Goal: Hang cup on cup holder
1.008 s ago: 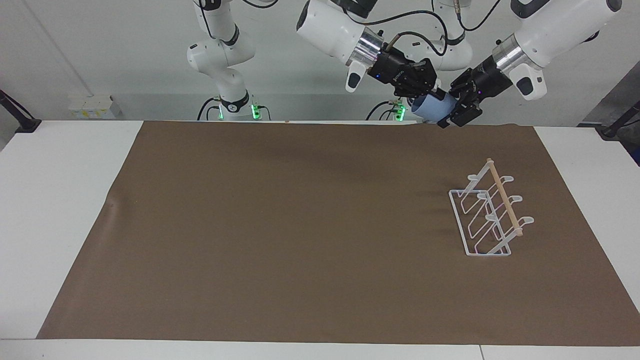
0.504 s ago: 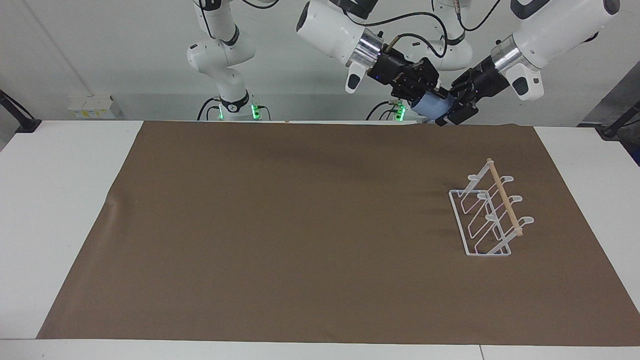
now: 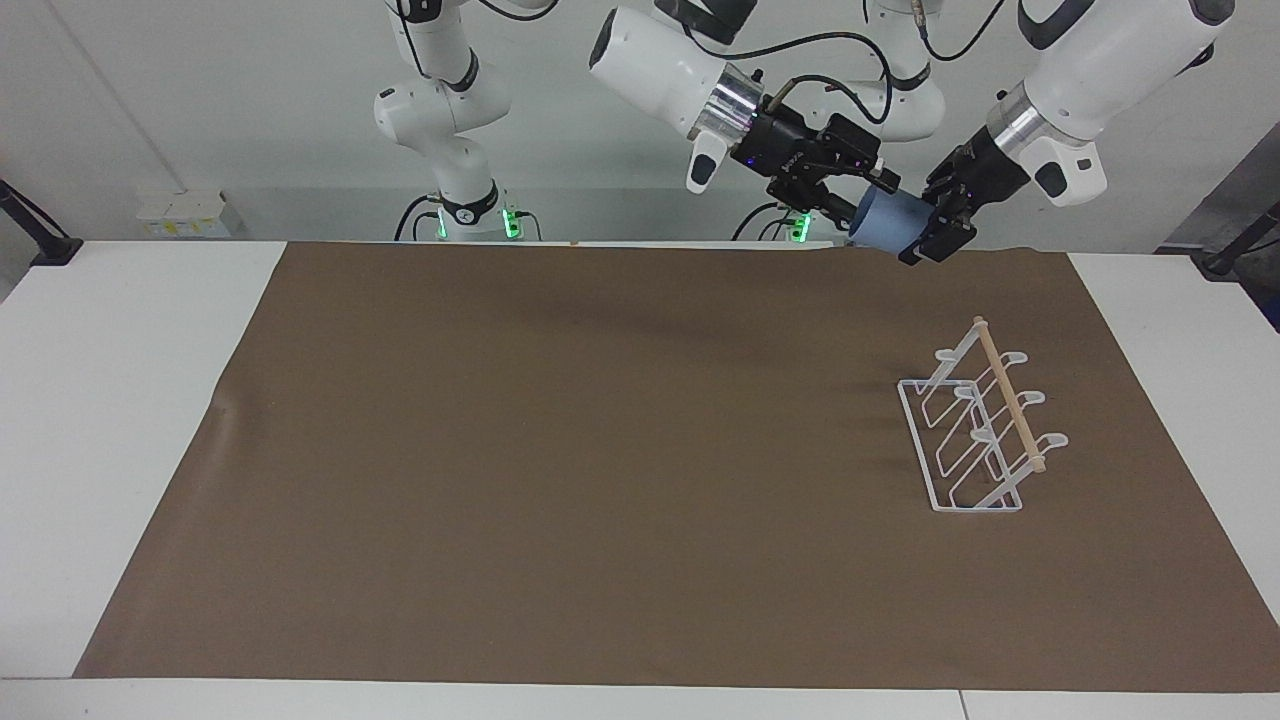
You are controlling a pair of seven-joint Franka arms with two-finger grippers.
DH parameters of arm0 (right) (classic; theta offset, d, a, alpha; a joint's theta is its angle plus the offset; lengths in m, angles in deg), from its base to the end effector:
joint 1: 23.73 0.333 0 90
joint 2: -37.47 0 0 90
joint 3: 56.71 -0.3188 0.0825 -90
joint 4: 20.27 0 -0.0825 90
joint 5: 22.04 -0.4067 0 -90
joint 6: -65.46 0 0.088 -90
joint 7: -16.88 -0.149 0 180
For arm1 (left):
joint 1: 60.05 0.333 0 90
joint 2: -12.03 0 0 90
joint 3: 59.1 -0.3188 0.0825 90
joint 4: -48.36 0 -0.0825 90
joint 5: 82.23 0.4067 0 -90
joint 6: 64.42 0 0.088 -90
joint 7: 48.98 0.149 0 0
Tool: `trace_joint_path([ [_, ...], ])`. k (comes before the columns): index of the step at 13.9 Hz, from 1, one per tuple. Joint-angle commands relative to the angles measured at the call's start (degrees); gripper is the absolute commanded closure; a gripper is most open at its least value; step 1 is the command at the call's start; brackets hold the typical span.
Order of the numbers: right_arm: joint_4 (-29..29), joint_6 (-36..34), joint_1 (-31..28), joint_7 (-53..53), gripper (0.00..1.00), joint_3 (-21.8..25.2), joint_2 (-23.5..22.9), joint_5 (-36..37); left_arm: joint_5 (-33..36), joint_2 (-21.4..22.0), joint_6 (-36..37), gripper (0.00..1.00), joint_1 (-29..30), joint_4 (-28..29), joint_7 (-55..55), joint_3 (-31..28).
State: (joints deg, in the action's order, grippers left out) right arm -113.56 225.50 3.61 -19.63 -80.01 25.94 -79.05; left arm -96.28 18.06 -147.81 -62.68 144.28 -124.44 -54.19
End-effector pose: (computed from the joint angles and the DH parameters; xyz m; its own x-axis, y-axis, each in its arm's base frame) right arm 0.4991 0.5261 0.5866 0.8814 -0.4147 -0.2263 -0.3554 -0.2666 -0.8959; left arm 0.5159 -0.1091 0.5882 0.3698 0.8936 -0.2543 0.9180 -0.3936 -0.0481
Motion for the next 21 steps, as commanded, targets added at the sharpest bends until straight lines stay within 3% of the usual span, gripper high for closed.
trace_joint_path([
  [1,-2.06,0.63,-1.23,11.93,0.15,-0.08,0.18,2.07,7.26,1.62,-3.34,1.00,-0.53,2.08,0.15,1.94],
  [4,-2.77,-1.56,-4.30,26.43,0.15,-0.08,0.27,6.10,15.95,1.79,-4.76,1.00,-2.98,2.69,0.23,3.00],
  [7,-4.35,-6.12,-8.69,38.93,0.13,-0.08,0.45,18.46,23.80,4.51,-9.75,1.00,-5.46,8.56,-4.30,3.00],
  [8,-4.35,-8.93,-10.27,41.32,0.13,-0.08,0.45,23.04,24.16,5.30,-12.47,1.00,-5.11,10.67,-8.26,2.91],
  [11,-3.57,-17.62,-14.41,46.07,0.13,-0.25,0.54,37.19,34.68,9.60,-19.68,1.00,-7.81,19.37,-9.00,3.70],
  [14,-2.95,-31.93,-16.61,50.39,0.18,-0.17,1.93,49.33,41.56,7.34,-23.99,1.00,-7.31,20.63,-9.00,3.79],
  [18,-2.95,-48.29,-23.18,48.56,0.26,0.18,6.67,52.27,42.27,6.45,-24.80,1.00,-6.69,20.63,-8.82,3.70],
  [21,-3.03,-55.87,-28.47,39.71,0.35,0.27,9.67,52.44,42.27,6.45,-24.72,1.00,-6.77,20.71,-8.91,3.79],
])
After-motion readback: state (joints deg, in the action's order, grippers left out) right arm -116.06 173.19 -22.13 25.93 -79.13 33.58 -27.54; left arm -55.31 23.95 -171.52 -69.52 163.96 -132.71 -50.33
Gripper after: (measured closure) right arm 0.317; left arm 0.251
